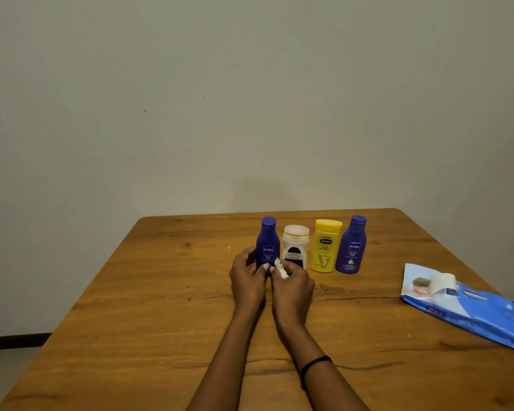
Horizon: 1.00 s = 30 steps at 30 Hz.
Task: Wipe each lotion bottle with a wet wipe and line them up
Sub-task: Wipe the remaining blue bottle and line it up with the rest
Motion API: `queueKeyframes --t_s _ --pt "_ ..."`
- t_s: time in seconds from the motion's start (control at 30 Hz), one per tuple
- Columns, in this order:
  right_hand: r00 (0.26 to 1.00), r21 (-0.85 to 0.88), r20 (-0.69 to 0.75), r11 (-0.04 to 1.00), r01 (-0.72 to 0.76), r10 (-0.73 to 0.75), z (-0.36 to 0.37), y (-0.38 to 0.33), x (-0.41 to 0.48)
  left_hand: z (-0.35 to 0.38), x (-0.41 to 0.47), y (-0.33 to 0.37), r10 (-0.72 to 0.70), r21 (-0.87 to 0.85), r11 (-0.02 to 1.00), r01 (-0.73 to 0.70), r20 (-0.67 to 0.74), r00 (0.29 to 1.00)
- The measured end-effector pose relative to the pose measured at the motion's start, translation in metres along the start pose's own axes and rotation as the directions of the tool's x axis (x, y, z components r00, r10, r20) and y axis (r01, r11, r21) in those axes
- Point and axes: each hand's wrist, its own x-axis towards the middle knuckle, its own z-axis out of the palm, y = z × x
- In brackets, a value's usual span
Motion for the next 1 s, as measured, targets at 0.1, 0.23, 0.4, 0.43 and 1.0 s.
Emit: queueKeyframes --t_s 0.1,0.23,0.4,0.43,1.0 --pt "1.0 0.002 0.0 1.0 -0.004 0.004 0.0 0.001 0.0 0.0 0.001 -0.003 0.004 0.006 1.0 -0.004 0.006 1.0" --pt "1.0 0.009 0.004 1.0 0.014 -0.014 0.001 0.001 0.0 0.0 0.004 -0.006 0.014 0.02 1.0 -0.014 0.006 1.0" --pt "1.0 0.009 0.004 1.0 0.026 -0.026 0.0 0.001 0.0 0.001 0.006 -0.01 0.018 0.045 0.999 -0.018 0.005 1.0" --pt "1.0 0.012 0.004 1.0 0.028 -0.028 0.0 0.001 0.0 0.001 0.007 -0.01 0.02 0.052 0.998 -0.02 0.002 1.0" --pt "0.999 0.055 0.051 0.998 0.012 -0.015 -0.031 0.004 -0.019 -0.016 -0.026 -0.003 0.033 0.078 0.997 -0.03 -0.041 0.999"
